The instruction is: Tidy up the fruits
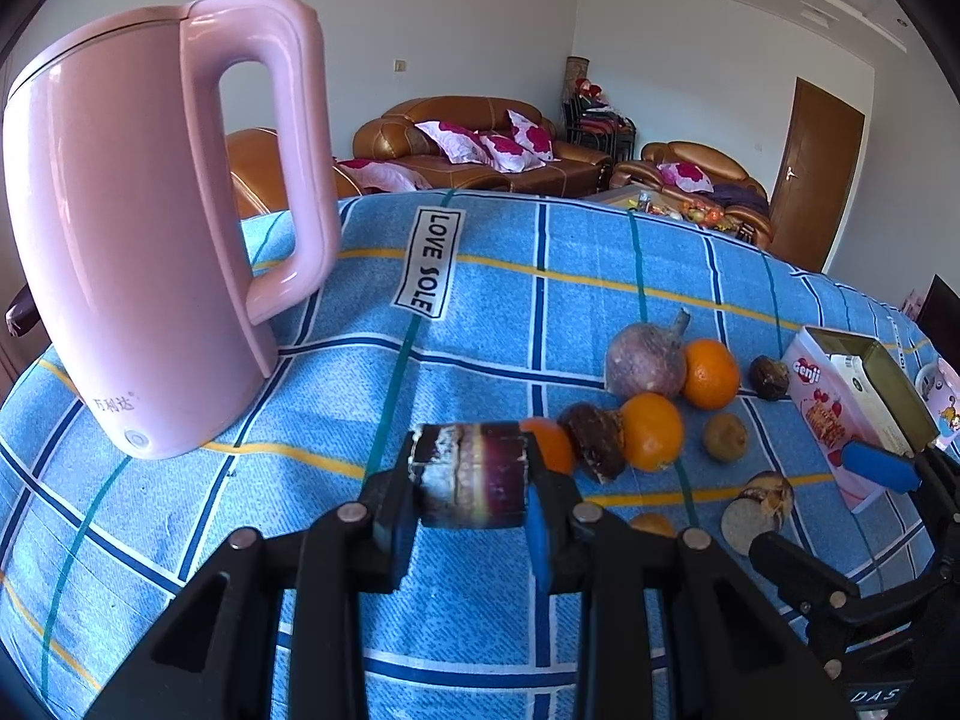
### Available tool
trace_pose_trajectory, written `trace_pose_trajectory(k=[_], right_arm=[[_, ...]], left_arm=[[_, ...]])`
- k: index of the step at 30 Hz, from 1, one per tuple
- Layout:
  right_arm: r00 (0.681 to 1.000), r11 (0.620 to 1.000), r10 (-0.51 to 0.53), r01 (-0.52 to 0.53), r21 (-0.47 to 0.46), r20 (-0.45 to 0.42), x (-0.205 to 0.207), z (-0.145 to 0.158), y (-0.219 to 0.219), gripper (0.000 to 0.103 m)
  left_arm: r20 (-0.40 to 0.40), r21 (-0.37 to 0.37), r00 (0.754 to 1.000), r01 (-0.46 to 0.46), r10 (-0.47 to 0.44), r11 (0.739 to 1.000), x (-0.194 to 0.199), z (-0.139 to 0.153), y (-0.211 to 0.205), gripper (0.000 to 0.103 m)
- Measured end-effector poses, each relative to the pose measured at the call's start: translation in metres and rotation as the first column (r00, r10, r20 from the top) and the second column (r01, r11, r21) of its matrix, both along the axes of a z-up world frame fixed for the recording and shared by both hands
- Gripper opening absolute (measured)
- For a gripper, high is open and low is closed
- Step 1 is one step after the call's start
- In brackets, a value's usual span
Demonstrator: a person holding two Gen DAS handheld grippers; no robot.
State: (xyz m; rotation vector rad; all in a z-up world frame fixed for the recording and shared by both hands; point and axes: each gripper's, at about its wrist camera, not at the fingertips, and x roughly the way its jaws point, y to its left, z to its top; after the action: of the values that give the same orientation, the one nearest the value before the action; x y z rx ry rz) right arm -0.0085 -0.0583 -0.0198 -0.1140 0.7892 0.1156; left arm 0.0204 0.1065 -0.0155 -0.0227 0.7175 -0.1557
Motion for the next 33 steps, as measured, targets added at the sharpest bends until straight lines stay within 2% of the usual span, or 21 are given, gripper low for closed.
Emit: trace_pose_trajectory(k=[3,7,11,14,18,20,22,24,25,26,27,29,30,32,33], right_arm=[[0.999,0.996,0.005,-0.001,0.09,-0.051,0.007,-0.003,-0.01,0.099],[0.998,0.967,0.031,-0.015,0.253,-0.06,0.009,-0.005,-0.023,0.099],[0.993,0.982,0.005,0.017,0.186,-0.12,0.014,-0.008,-0.021,0.099],[0.989,0.978,0.023,0.008,0.208,-0.146,0.016,-0.012,-0.02,0.099],[0.988,0.989,-0.007,0.029,0.148,-0.152,0.015,-0.013,-0.016,0.099],[0.99,0.989,0.002,0.019,0.146,-0.144,0.016,-0.015,-0.013,0.099],[0.991,0.972,0.054,-0.025,0.234,-0.119,0.014,-0.016,-0.017,0.099],[0.99,0.931,0.082,-0.035,0.364,-0.113,0.014,-0.014,-0.027,0.099],[0.991,0.921,0.065,-0.016,0.389,-0.113,0.014,-0.014,-0.032,0.099],[0.992,0.93,0.038,0.008,0.368,-0.118,0.014,-0.014,-0.034,0.098],[0.993,0.946,0.027,0.012,0.325,-0.114,0.015,-0.014,-0.033,0.094],[0.995,0.969,0.024,0.001,0.248,-0.098,0.015,-0.013,-0.025,0.075],[0.995,0.972,0.036,-0.012,0.234,-0.096,0.015,-0.012,-0.021,0.069],[0.992,0.981,0.054,-0.031,0.192,-0.115,0.018,-0.013,-0.011,0.047],[0.99,0.986,0.061,-0.04,0.165,-0.13,0.02,-0.017,-0.006,0.044]], left_arm=[[-0.007,0.003,1.0,-0.001,0.001,1.0,0.001,-0.002,-0.001,0.032],[-0.008,0.003,1.0,-0.003,0.003,1.0,0.002,-0.003,-0.002,0.032],[-0.013,-0.001,1.0,-0.008,0.008,1.0,0.004,-0.004,-0.001,0.032],[-0.017,-0.005,1.0,-0.01,0.01,1.0,0.003,-0.005,-0.001,0.032],[-0.018,-0.003,1.0,-0.01,0.01,1.0,0.003,-0.005,-0.001,0.032],[-0.019,-0.002,1.0,-0.01,0.01,1.0,0.003,-0.005,-0.001,0.032],[-0.018,-0.003,1.0,-0.013,0.013,1.0,0.003,-0.005,-0.001,0.032],[-0.018,-0.001,1.0,-0.018,0.018,1.0,0.003,-0.006,-0.001,0.032],[-0.018,0.001,1.0,-0.019,0.019,1.0,0.003,-0.006,-0.002,0.032],[-0.016,0.003,1.0,-0.02,0.02,1.0,0.002,-0.006,-0.002,0.032],[-0.014,0.006,1.0,-0.02,0.02,1.0,0.002,-0.006,-0.003,0.032],[-0.008,0.015,1.0,-0.013,0.013,1.0,0.002,-0.006,-0.004,0.032],[-0.007,0.02,1.0,-0.01,0.01,1.0,0.001,-0.006,-0.004,0.032],[-0.008,0.023,1.0,0.002,-0.002,1.0,0.001,-0.006,-0.006,0.032],[-0.007,0.02,1.0,0.008,-0.008,1.0,0.001,-0.006,-0.006,0.032]])
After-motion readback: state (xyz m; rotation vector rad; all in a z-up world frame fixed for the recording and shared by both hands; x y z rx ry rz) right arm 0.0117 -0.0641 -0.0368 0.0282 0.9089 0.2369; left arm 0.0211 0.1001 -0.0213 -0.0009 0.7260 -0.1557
